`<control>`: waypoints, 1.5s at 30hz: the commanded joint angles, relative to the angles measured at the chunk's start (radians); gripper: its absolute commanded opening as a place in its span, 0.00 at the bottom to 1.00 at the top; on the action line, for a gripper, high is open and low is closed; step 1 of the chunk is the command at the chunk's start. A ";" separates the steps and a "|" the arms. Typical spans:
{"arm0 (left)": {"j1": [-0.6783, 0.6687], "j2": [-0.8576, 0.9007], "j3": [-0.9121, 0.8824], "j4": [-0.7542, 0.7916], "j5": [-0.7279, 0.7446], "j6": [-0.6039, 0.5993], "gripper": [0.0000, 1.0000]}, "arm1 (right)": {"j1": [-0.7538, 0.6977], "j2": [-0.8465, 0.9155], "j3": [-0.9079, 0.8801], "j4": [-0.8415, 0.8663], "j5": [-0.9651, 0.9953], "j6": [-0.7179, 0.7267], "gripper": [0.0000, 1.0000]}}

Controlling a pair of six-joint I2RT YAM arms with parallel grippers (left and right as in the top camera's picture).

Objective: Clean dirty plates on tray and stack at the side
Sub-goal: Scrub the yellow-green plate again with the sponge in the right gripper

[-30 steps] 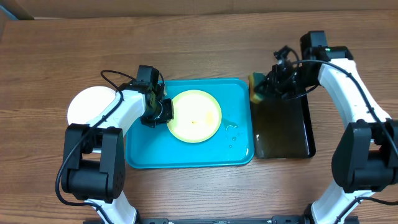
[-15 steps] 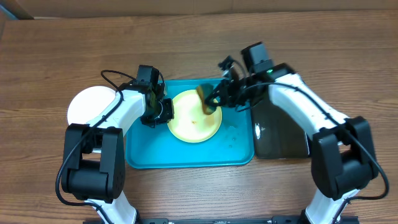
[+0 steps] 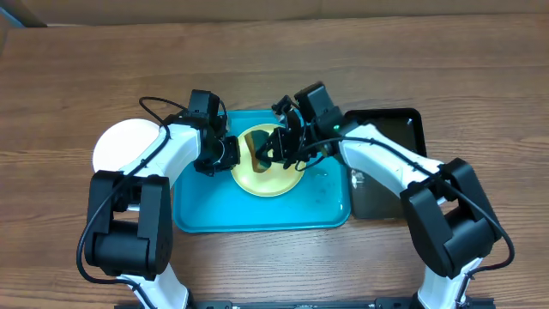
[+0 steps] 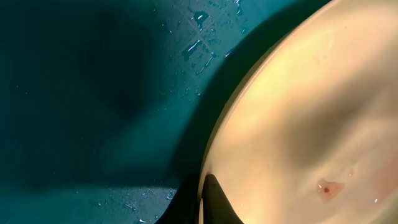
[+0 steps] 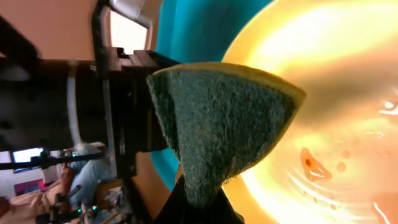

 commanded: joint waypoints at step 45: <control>-0.006 0.031 -0.020 -0.004 -0.021 0.012 0.04 | -0.136 -0.319 -0.127 0.058 0.279 -0.104 0.04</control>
